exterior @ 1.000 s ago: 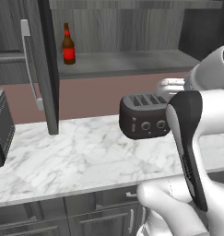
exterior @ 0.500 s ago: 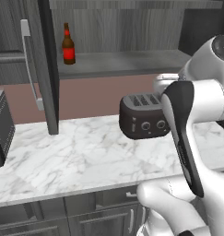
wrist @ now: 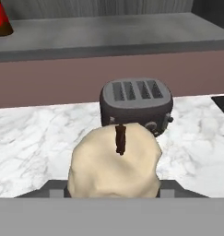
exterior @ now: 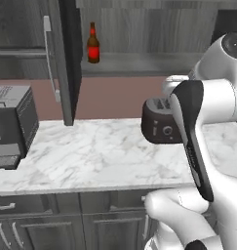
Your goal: Get the candle and the beer from the cabinet and move them to the dining counter.
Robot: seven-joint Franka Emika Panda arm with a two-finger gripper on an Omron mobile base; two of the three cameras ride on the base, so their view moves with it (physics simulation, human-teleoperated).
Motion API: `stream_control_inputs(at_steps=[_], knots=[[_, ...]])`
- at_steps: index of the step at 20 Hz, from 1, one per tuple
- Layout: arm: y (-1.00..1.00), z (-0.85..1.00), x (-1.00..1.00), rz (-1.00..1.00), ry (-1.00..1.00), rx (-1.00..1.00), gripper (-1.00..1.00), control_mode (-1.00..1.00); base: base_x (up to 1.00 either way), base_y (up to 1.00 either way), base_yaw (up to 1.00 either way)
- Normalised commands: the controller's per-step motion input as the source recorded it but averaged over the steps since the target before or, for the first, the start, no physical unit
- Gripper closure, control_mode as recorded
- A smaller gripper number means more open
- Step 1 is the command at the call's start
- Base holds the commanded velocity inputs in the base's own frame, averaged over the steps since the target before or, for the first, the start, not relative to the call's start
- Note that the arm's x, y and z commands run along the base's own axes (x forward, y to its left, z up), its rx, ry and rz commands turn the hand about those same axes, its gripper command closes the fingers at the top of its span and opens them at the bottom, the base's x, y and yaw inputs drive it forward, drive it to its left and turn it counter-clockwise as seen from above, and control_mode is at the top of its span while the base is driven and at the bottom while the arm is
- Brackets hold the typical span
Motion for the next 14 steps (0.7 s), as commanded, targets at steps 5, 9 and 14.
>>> stream_control_inputs(at_steps=[5,9,14], knots=[[0.0,0.0,0.0,0.0,0.0,0.0,1.0,1.0,-0.91,0.0,0.79],[0.0,0.0,0.0,0.0,0.0,0.0,1.0,1.0,-0.78,0.06,0.89],[0.0,0.0,0.0,0.0,0.0,0.0,1.0,1.0,-0.8,0.18,0.86]])
